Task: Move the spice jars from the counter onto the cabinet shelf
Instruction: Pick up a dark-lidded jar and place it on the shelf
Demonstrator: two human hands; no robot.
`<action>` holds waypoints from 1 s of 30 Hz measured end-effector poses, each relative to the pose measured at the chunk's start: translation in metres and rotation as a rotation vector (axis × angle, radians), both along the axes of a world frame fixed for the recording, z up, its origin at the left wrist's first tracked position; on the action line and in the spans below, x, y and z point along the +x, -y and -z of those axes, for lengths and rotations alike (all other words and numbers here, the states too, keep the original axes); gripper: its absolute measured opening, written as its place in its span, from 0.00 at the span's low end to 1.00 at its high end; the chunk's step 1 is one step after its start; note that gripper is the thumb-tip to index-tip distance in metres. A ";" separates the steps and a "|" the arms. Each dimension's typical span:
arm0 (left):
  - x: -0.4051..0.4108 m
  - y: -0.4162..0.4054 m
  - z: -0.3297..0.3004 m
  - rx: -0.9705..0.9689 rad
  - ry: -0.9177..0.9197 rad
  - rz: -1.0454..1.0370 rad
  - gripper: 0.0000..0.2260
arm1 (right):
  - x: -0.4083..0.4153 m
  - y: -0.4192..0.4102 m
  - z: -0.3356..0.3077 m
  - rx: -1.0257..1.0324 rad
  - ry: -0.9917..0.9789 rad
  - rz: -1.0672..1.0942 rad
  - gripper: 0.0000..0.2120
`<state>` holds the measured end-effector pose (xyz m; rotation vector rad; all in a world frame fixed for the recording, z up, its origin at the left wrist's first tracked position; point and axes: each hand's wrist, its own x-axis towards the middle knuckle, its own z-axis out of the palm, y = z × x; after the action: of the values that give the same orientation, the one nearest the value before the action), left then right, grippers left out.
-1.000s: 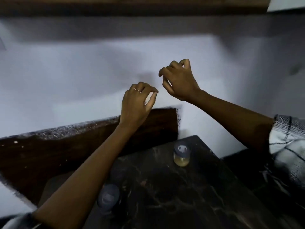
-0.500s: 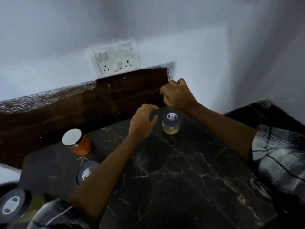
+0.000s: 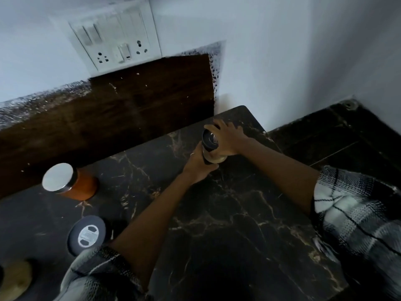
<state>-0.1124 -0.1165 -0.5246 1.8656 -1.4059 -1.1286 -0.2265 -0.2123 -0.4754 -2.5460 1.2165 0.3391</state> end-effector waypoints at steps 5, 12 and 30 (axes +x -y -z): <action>-0.008 0.008 0.019 0.050 -0.055 -0.080 0.47 | 0.003 0.007 0.011 0.061 0.081 0.041 0.45; -0.009 0.000 0.019 -0.067 -0.122 -0.129 0.43 | 0.006 0.005 0.002 -0.010 0.116 0.004 0.44; 0.034 -0.074 -0.098 -0.468 0.011 -0.418 0.42 | 0.064 -0.075 -0.160 0.115 0.223 -0.136 0.40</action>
<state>-0.0787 -0.0427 -0.4270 1.7073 -1.0924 -0.5292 -0.1624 -0.1374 -0.3153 -2.4935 0.9200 0.1449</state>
